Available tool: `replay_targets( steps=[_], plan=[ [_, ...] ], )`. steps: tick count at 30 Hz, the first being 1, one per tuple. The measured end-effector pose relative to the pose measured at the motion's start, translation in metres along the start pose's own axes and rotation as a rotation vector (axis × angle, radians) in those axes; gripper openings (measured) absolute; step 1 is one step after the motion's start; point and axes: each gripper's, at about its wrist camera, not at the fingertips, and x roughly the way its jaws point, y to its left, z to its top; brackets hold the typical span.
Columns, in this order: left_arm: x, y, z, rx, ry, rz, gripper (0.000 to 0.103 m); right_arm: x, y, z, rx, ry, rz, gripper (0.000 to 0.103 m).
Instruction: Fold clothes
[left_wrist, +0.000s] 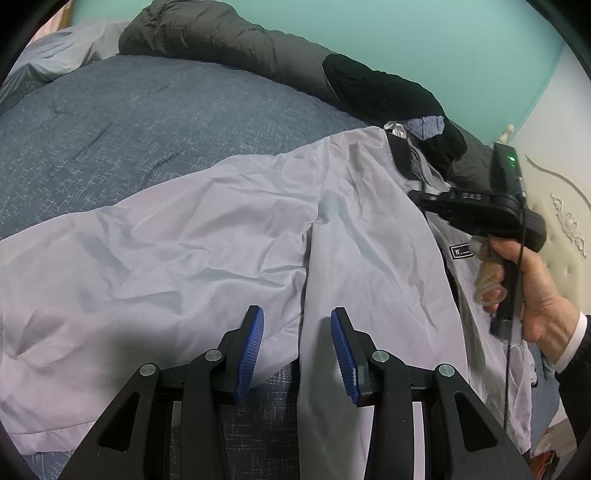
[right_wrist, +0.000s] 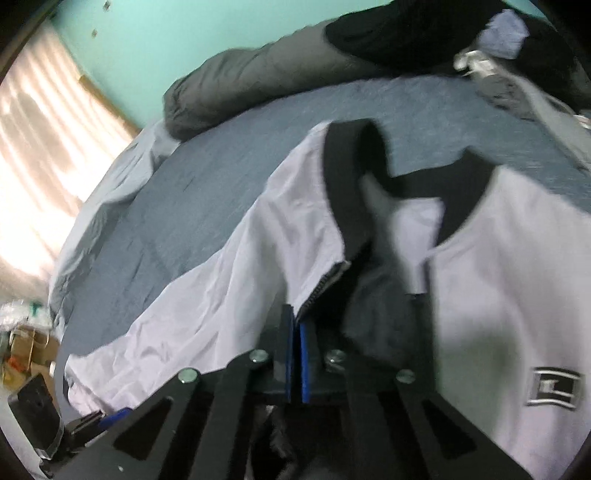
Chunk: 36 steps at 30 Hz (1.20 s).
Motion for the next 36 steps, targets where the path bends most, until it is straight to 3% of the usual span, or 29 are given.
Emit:
replay_targets(
  steps=[9,12,14,18,25,26,30,36],
  plan=[
    [0.002,0.000,0.000,0.006,0.003,0.004,0.041,-0.043,-0.036,0.028,0.067,-0.093,-0.086,0.002],
    [0.003,-0.001,-0.001,0.011,0.003,0.008,0.041,-0.035,-0.042,0.029,0.067,-0.061,-0.123,0.002],
    [0.004,0.000,-0.001,0.014,0.006,0.010,0.041,-0.016,-0.046,0.025,0.079,0.017,-0.137,0.002],
    [0.005,0.001,-0.001,0.014,0.011,0.013,0.042,0.011,-0.053,0.009,0.085,0.093,-0.154,0.003],
    [0.006,0.001,0.000,0.012,0.010,0.014,0.042,-0.004,-0.063,0.004,0.070,0.060,-0.140,0.006],
    [0.006,0.001,0.000,0.013,0.011,0.014,0.042,-0.011,-0.065,0.005,0.071,0.043,-0.139,0.007],
    [0.007,-0.003,-0.001,0.021,0.014,0.008,0.042,-0.037,-0.072,0.001,0.090,0.004,-0.136,0.029],
    [0.006,-0.004,0.000,0.023,0.014,0.011,0.042,-0.038,-0.067,-0.029,0.050,0.106,-0.162,0.030]
  ],
)
